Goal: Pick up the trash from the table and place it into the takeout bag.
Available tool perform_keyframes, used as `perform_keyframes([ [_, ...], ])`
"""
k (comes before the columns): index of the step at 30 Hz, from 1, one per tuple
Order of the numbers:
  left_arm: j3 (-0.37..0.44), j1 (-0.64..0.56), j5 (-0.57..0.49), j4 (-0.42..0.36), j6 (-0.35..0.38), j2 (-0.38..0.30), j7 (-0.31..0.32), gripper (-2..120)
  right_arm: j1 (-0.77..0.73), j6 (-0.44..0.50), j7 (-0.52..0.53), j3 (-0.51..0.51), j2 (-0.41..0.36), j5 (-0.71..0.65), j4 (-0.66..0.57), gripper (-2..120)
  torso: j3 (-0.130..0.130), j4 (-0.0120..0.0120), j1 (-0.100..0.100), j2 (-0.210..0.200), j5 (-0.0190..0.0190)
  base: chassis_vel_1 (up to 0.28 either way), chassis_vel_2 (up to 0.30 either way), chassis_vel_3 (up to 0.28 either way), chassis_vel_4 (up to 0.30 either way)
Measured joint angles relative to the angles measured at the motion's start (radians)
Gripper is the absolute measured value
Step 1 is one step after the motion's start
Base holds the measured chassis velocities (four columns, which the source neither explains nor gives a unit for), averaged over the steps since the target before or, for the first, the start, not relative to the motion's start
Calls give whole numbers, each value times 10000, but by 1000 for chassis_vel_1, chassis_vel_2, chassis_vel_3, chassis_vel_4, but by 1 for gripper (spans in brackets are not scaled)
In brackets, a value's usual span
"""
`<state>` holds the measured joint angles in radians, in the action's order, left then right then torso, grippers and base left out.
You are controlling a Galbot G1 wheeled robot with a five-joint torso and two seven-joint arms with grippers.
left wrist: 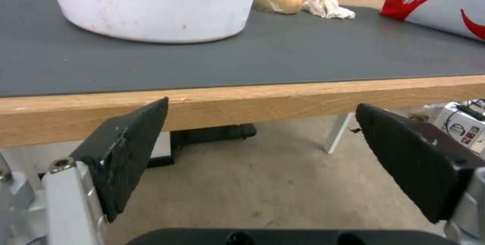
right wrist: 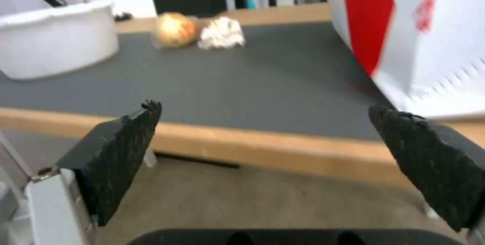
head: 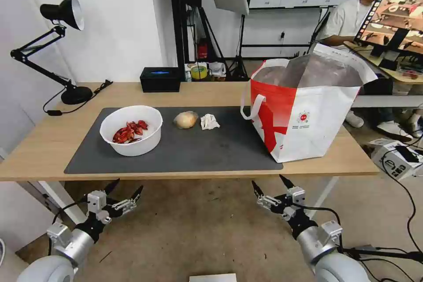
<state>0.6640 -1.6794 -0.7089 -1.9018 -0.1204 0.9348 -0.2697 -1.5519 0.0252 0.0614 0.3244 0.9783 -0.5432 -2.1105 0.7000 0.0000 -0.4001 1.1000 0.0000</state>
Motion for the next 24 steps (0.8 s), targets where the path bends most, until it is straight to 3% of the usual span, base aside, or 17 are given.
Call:
perform_keyframes([
  [10, 47, -17, 86, -22, -21, 213, 6, 100, 1836, -947, 186, -896, -291, -850, -89, 100, 0, 1, 0, 0, 1, 0, 0, 0, 0],
  [17, 129, -19, 151, -139, -12, 375, 22, 100, 4502, -1617, 572, -2646, -476, -1486, 873, 100, 1, 0, 0, 0, 0, 0, 0, 0, 0],
  [19, 129, -19, 151, -139, -12, 375, 22, 100, 4502, -1617, 572, -2646, -476, -1486, 873, 100, 1, 0, 0, 0, 0, 0, 0, 0, 0],
  [21, 186, -50, 190, -166, 3, 399, 30, 100, 5975, -1907, 898, -3578, -309, -1885, 1527, 100, 1, 1, -1, -1, 0, 0, 0, 0, 0],
  [24, 204, -52, 214, -182, 13, 435, 42, 100, 6946, -2313, 1173, -4201, -87, -2089, 2009, 100, 0, 0, -1, 0, -1, 0, 0, 0, 0],
])
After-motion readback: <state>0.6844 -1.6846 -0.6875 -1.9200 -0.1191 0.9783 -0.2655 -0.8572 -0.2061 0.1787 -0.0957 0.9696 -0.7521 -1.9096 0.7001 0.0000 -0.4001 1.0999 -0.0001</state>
